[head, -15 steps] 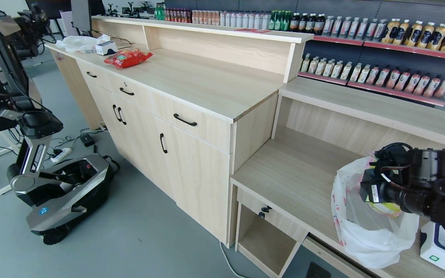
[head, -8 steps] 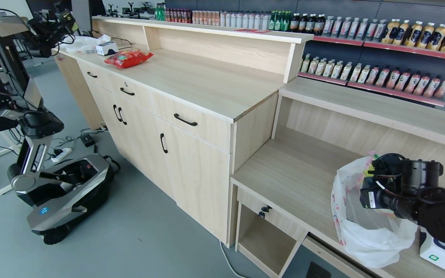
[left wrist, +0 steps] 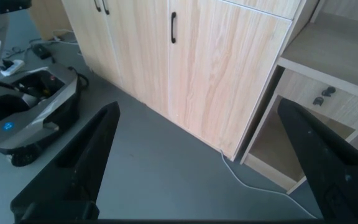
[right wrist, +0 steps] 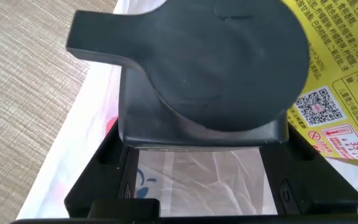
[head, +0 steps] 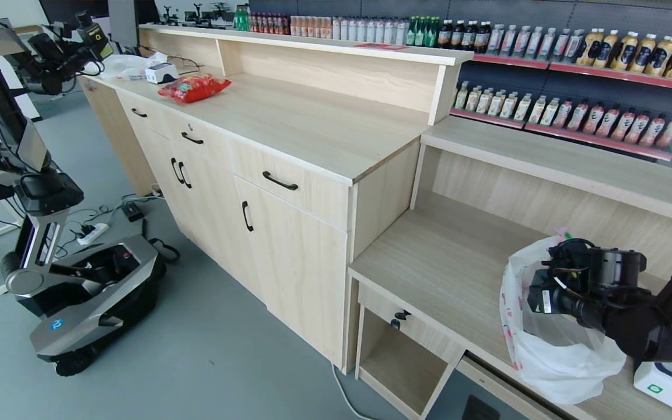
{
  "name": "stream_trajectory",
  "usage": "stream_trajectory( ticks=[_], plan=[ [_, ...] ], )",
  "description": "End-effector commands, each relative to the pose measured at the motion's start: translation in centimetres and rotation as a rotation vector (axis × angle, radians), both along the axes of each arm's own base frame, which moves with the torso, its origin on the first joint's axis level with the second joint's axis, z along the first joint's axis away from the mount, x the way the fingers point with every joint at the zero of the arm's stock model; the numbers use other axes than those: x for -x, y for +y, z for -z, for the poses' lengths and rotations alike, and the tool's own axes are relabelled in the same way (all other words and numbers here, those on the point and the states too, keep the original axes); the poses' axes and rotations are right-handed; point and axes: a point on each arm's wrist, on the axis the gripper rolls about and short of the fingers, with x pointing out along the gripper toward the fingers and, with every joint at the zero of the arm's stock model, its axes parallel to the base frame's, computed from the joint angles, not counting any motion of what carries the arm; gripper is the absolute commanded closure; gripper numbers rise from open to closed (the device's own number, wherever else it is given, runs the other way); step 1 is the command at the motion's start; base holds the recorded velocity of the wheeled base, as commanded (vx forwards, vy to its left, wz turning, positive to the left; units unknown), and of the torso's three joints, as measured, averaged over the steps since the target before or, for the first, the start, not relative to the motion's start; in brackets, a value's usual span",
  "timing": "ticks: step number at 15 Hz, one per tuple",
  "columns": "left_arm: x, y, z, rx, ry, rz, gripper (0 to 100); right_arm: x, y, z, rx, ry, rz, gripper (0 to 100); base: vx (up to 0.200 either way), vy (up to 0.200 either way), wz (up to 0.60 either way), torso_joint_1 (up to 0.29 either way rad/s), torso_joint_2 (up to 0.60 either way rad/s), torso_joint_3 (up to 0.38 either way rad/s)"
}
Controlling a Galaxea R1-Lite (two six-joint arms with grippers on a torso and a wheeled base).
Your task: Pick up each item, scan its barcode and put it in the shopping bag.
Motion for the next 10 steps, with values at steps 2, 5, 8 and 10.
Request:
stream_trajectory(
  ticks=[2, 5, 8, 10],
  plan=[
    [0.0, 0.0, 0.0, 0.000, 0.001, 0.000, 0, -1.2, -0.3, 1.2, -0.004, 0.003, 0.005, 100, 0.000, 0.000, 0.00, 0.000, 0.00, 0.000],
    [0.0, 0.0, 0.0, 0.000, 0.001, 0.000, 0, -1.8, -1.0, 1.9, -0.003, -0.011, 0.020, 100, 0.000, 0.000, 0.00, 0.000, 0.00, 0.000],
    [0.0, 0.0, 0.0, 0.000, 0.001, 0.000, 0, -2.0, -1.4, 2.5, -0.002, -0.004, 0.032, 100, 0.000, 0.000, 0.00, 0.000, 0.00, 0.000],
    [0.0, 0.0, 0.0, 0.000, 0.001, 0.000, 0, -2.0, -1.4, 2.6, -0.003, 0.000, 0.032, 100, 0.000, 0.000, 0.00, 0.000, 0.00, 0.000]
  ],
)
